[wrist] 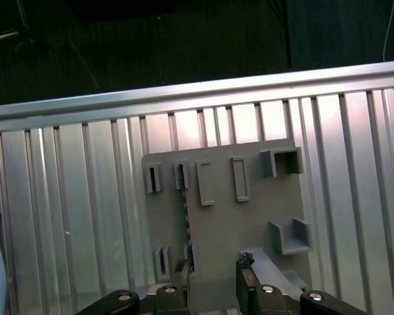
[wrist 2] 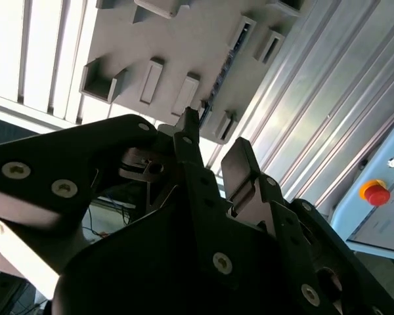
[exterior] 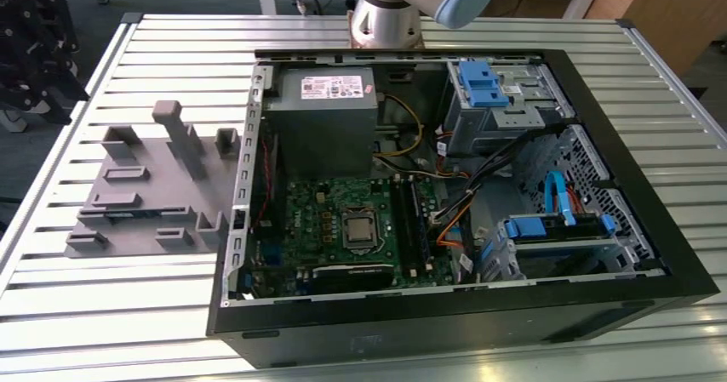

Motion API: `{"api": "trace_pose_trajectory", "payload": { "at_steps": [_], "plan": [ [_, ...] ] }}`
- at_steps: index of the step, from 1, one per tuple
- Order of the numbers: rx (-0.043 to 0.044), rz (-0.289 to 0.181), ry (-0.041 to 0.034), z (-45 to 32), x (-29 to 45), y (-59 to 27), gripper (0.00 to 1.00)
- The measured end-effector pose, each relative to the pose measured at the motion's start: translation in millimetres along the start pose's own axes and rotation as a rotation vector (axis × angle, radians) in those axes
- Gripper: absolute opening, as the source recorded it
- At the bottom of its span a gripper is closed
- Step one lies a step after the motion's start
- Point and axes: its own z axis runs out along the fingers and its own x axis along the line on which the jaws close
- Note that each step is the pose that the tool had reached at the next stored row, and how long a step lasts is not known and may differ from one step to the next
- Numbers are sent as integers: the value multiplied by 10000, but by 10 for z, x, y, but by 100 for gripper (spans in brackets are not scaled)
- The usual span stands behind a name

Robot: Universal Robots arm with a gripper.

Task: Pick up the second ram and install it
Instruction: 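Pick up the second ram and move it above second insertion slot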

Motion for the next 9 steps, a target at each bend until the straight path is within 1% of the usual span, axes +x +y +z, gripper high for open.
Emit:
{"api": "trace_pose_trajectory", "payload": {
  "at_steps": [9],
  "plan": [
    [0, -2, 0, 88, 2, -1, 42]
  ]
}}
